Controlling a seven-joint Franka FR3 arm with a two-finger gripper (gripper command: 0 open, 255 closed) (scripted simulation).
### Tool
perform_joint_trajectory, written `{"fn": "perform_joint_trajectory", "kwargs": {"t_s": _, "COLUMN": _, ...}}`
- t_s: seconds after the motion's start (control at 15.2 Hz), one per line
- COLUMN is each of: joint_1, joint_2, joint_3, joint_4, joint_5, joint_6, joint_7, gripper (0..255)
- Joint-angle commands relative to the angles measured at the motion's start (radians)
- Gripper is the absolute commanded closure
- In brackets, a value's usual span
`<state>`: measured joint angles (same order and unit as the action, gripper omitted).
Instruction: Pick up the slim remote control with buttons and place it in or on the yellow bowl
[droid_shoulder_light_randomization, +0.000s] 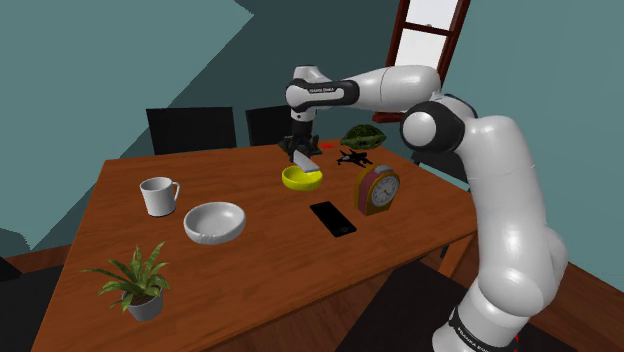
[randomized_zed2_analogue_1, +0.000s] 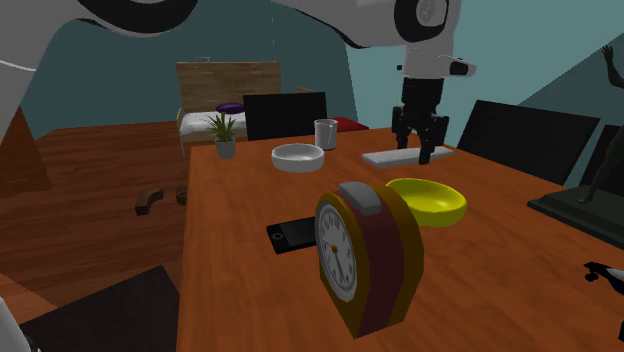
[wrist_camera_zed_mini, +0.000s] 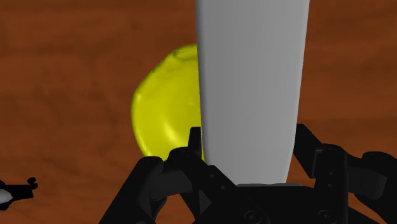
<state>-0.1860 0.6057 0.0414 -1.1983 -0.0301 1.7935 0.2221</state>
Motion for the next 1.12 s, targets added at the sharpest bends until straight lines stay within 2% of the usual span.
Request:
{"fn": "perform_joint_trajectory", "kwargs": {"t_s": 0.0, "joint_1": -0.025, "joint_2": 0.064, "joint_3": -0.008, "joint_4": 0.109, "joint_5": 0.002, "joint_6": -0.044, "joint_7": -0.036, "gripper": 255}}
{"fn": "perform_joint_trajectory", "kwargs": {"t_s": 0.07, "joint_1": -0.037, "joint_2": 0.092, "joint_3": -0.011, "joint_4": 0.157, "joint_5": 0.004, "joint_6": -0.063, "joint_7": -0.051, "gripper": 255}}
{"fn": "perform_joint_trajectory", "kwargs": {"t_s": 1.06, "joint_1": -0.039, "joint_2": 0.108, "joint_3": -0.011, "joint_4": -0.002, "joint_5": 0.002, "joint_6": 0.111, "joint_7": -0.049, "gripper": 255}}
